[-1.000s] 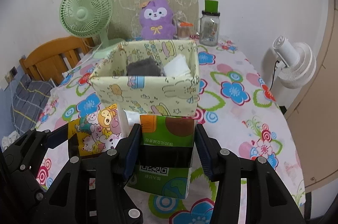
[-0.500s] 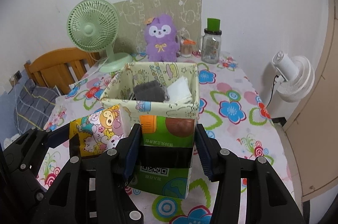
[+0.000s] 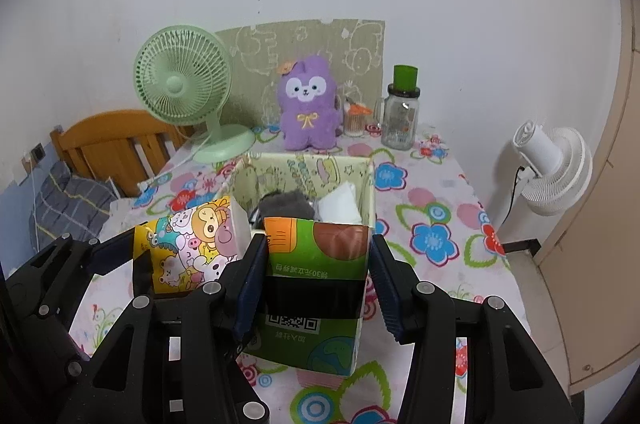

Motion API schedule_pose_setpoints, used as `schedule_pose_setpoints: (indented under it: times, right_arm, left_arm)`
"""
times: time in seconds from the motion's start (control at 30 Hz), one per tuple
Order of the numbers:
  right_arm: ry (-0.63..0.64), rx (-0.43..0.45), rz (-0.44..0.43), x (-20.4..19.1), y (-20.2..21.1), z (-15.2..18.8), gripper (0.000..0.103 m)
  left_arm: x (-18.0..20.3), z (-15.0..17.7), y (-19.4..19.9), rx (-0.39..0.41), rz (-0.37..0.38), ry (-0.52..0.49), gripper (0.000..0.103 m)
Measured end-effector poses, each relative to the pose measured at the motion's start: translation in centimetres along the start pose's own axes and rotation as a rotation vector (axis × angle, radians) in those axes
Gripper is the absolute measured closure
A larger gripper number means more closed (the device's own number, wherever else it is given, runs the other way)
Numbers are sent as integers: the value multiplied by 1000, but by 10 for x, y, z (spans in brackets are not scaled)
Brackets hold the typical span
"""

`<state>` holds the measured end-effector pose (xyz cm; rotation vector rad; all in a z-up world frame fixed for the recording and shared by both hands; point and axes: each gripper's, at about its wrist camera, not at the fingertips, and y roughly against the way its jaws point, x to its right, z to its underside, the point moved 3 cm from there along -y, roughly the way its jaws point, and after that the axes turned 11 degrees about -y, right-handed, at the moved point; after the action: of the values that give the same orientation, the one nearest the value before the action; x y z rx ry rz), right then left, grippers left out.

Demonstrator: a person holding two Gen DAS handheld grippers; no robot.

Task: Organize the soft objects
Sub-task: 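Carry the yellow and green tissue packs up over the box with both tools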

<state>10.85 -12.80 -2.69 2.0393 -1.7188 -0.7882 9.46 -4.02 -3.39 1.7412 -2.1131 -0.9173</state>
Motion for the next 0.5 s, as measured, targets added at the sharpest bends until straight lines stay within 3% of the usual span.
schedule_pose_setpoints:
  times: [0.5]
  right_arm:
    - [21, 29, -16, -7, -12, -36, 50]
  left_arm:
    - [-16, -30, -9, 28, -20, -5, 19]
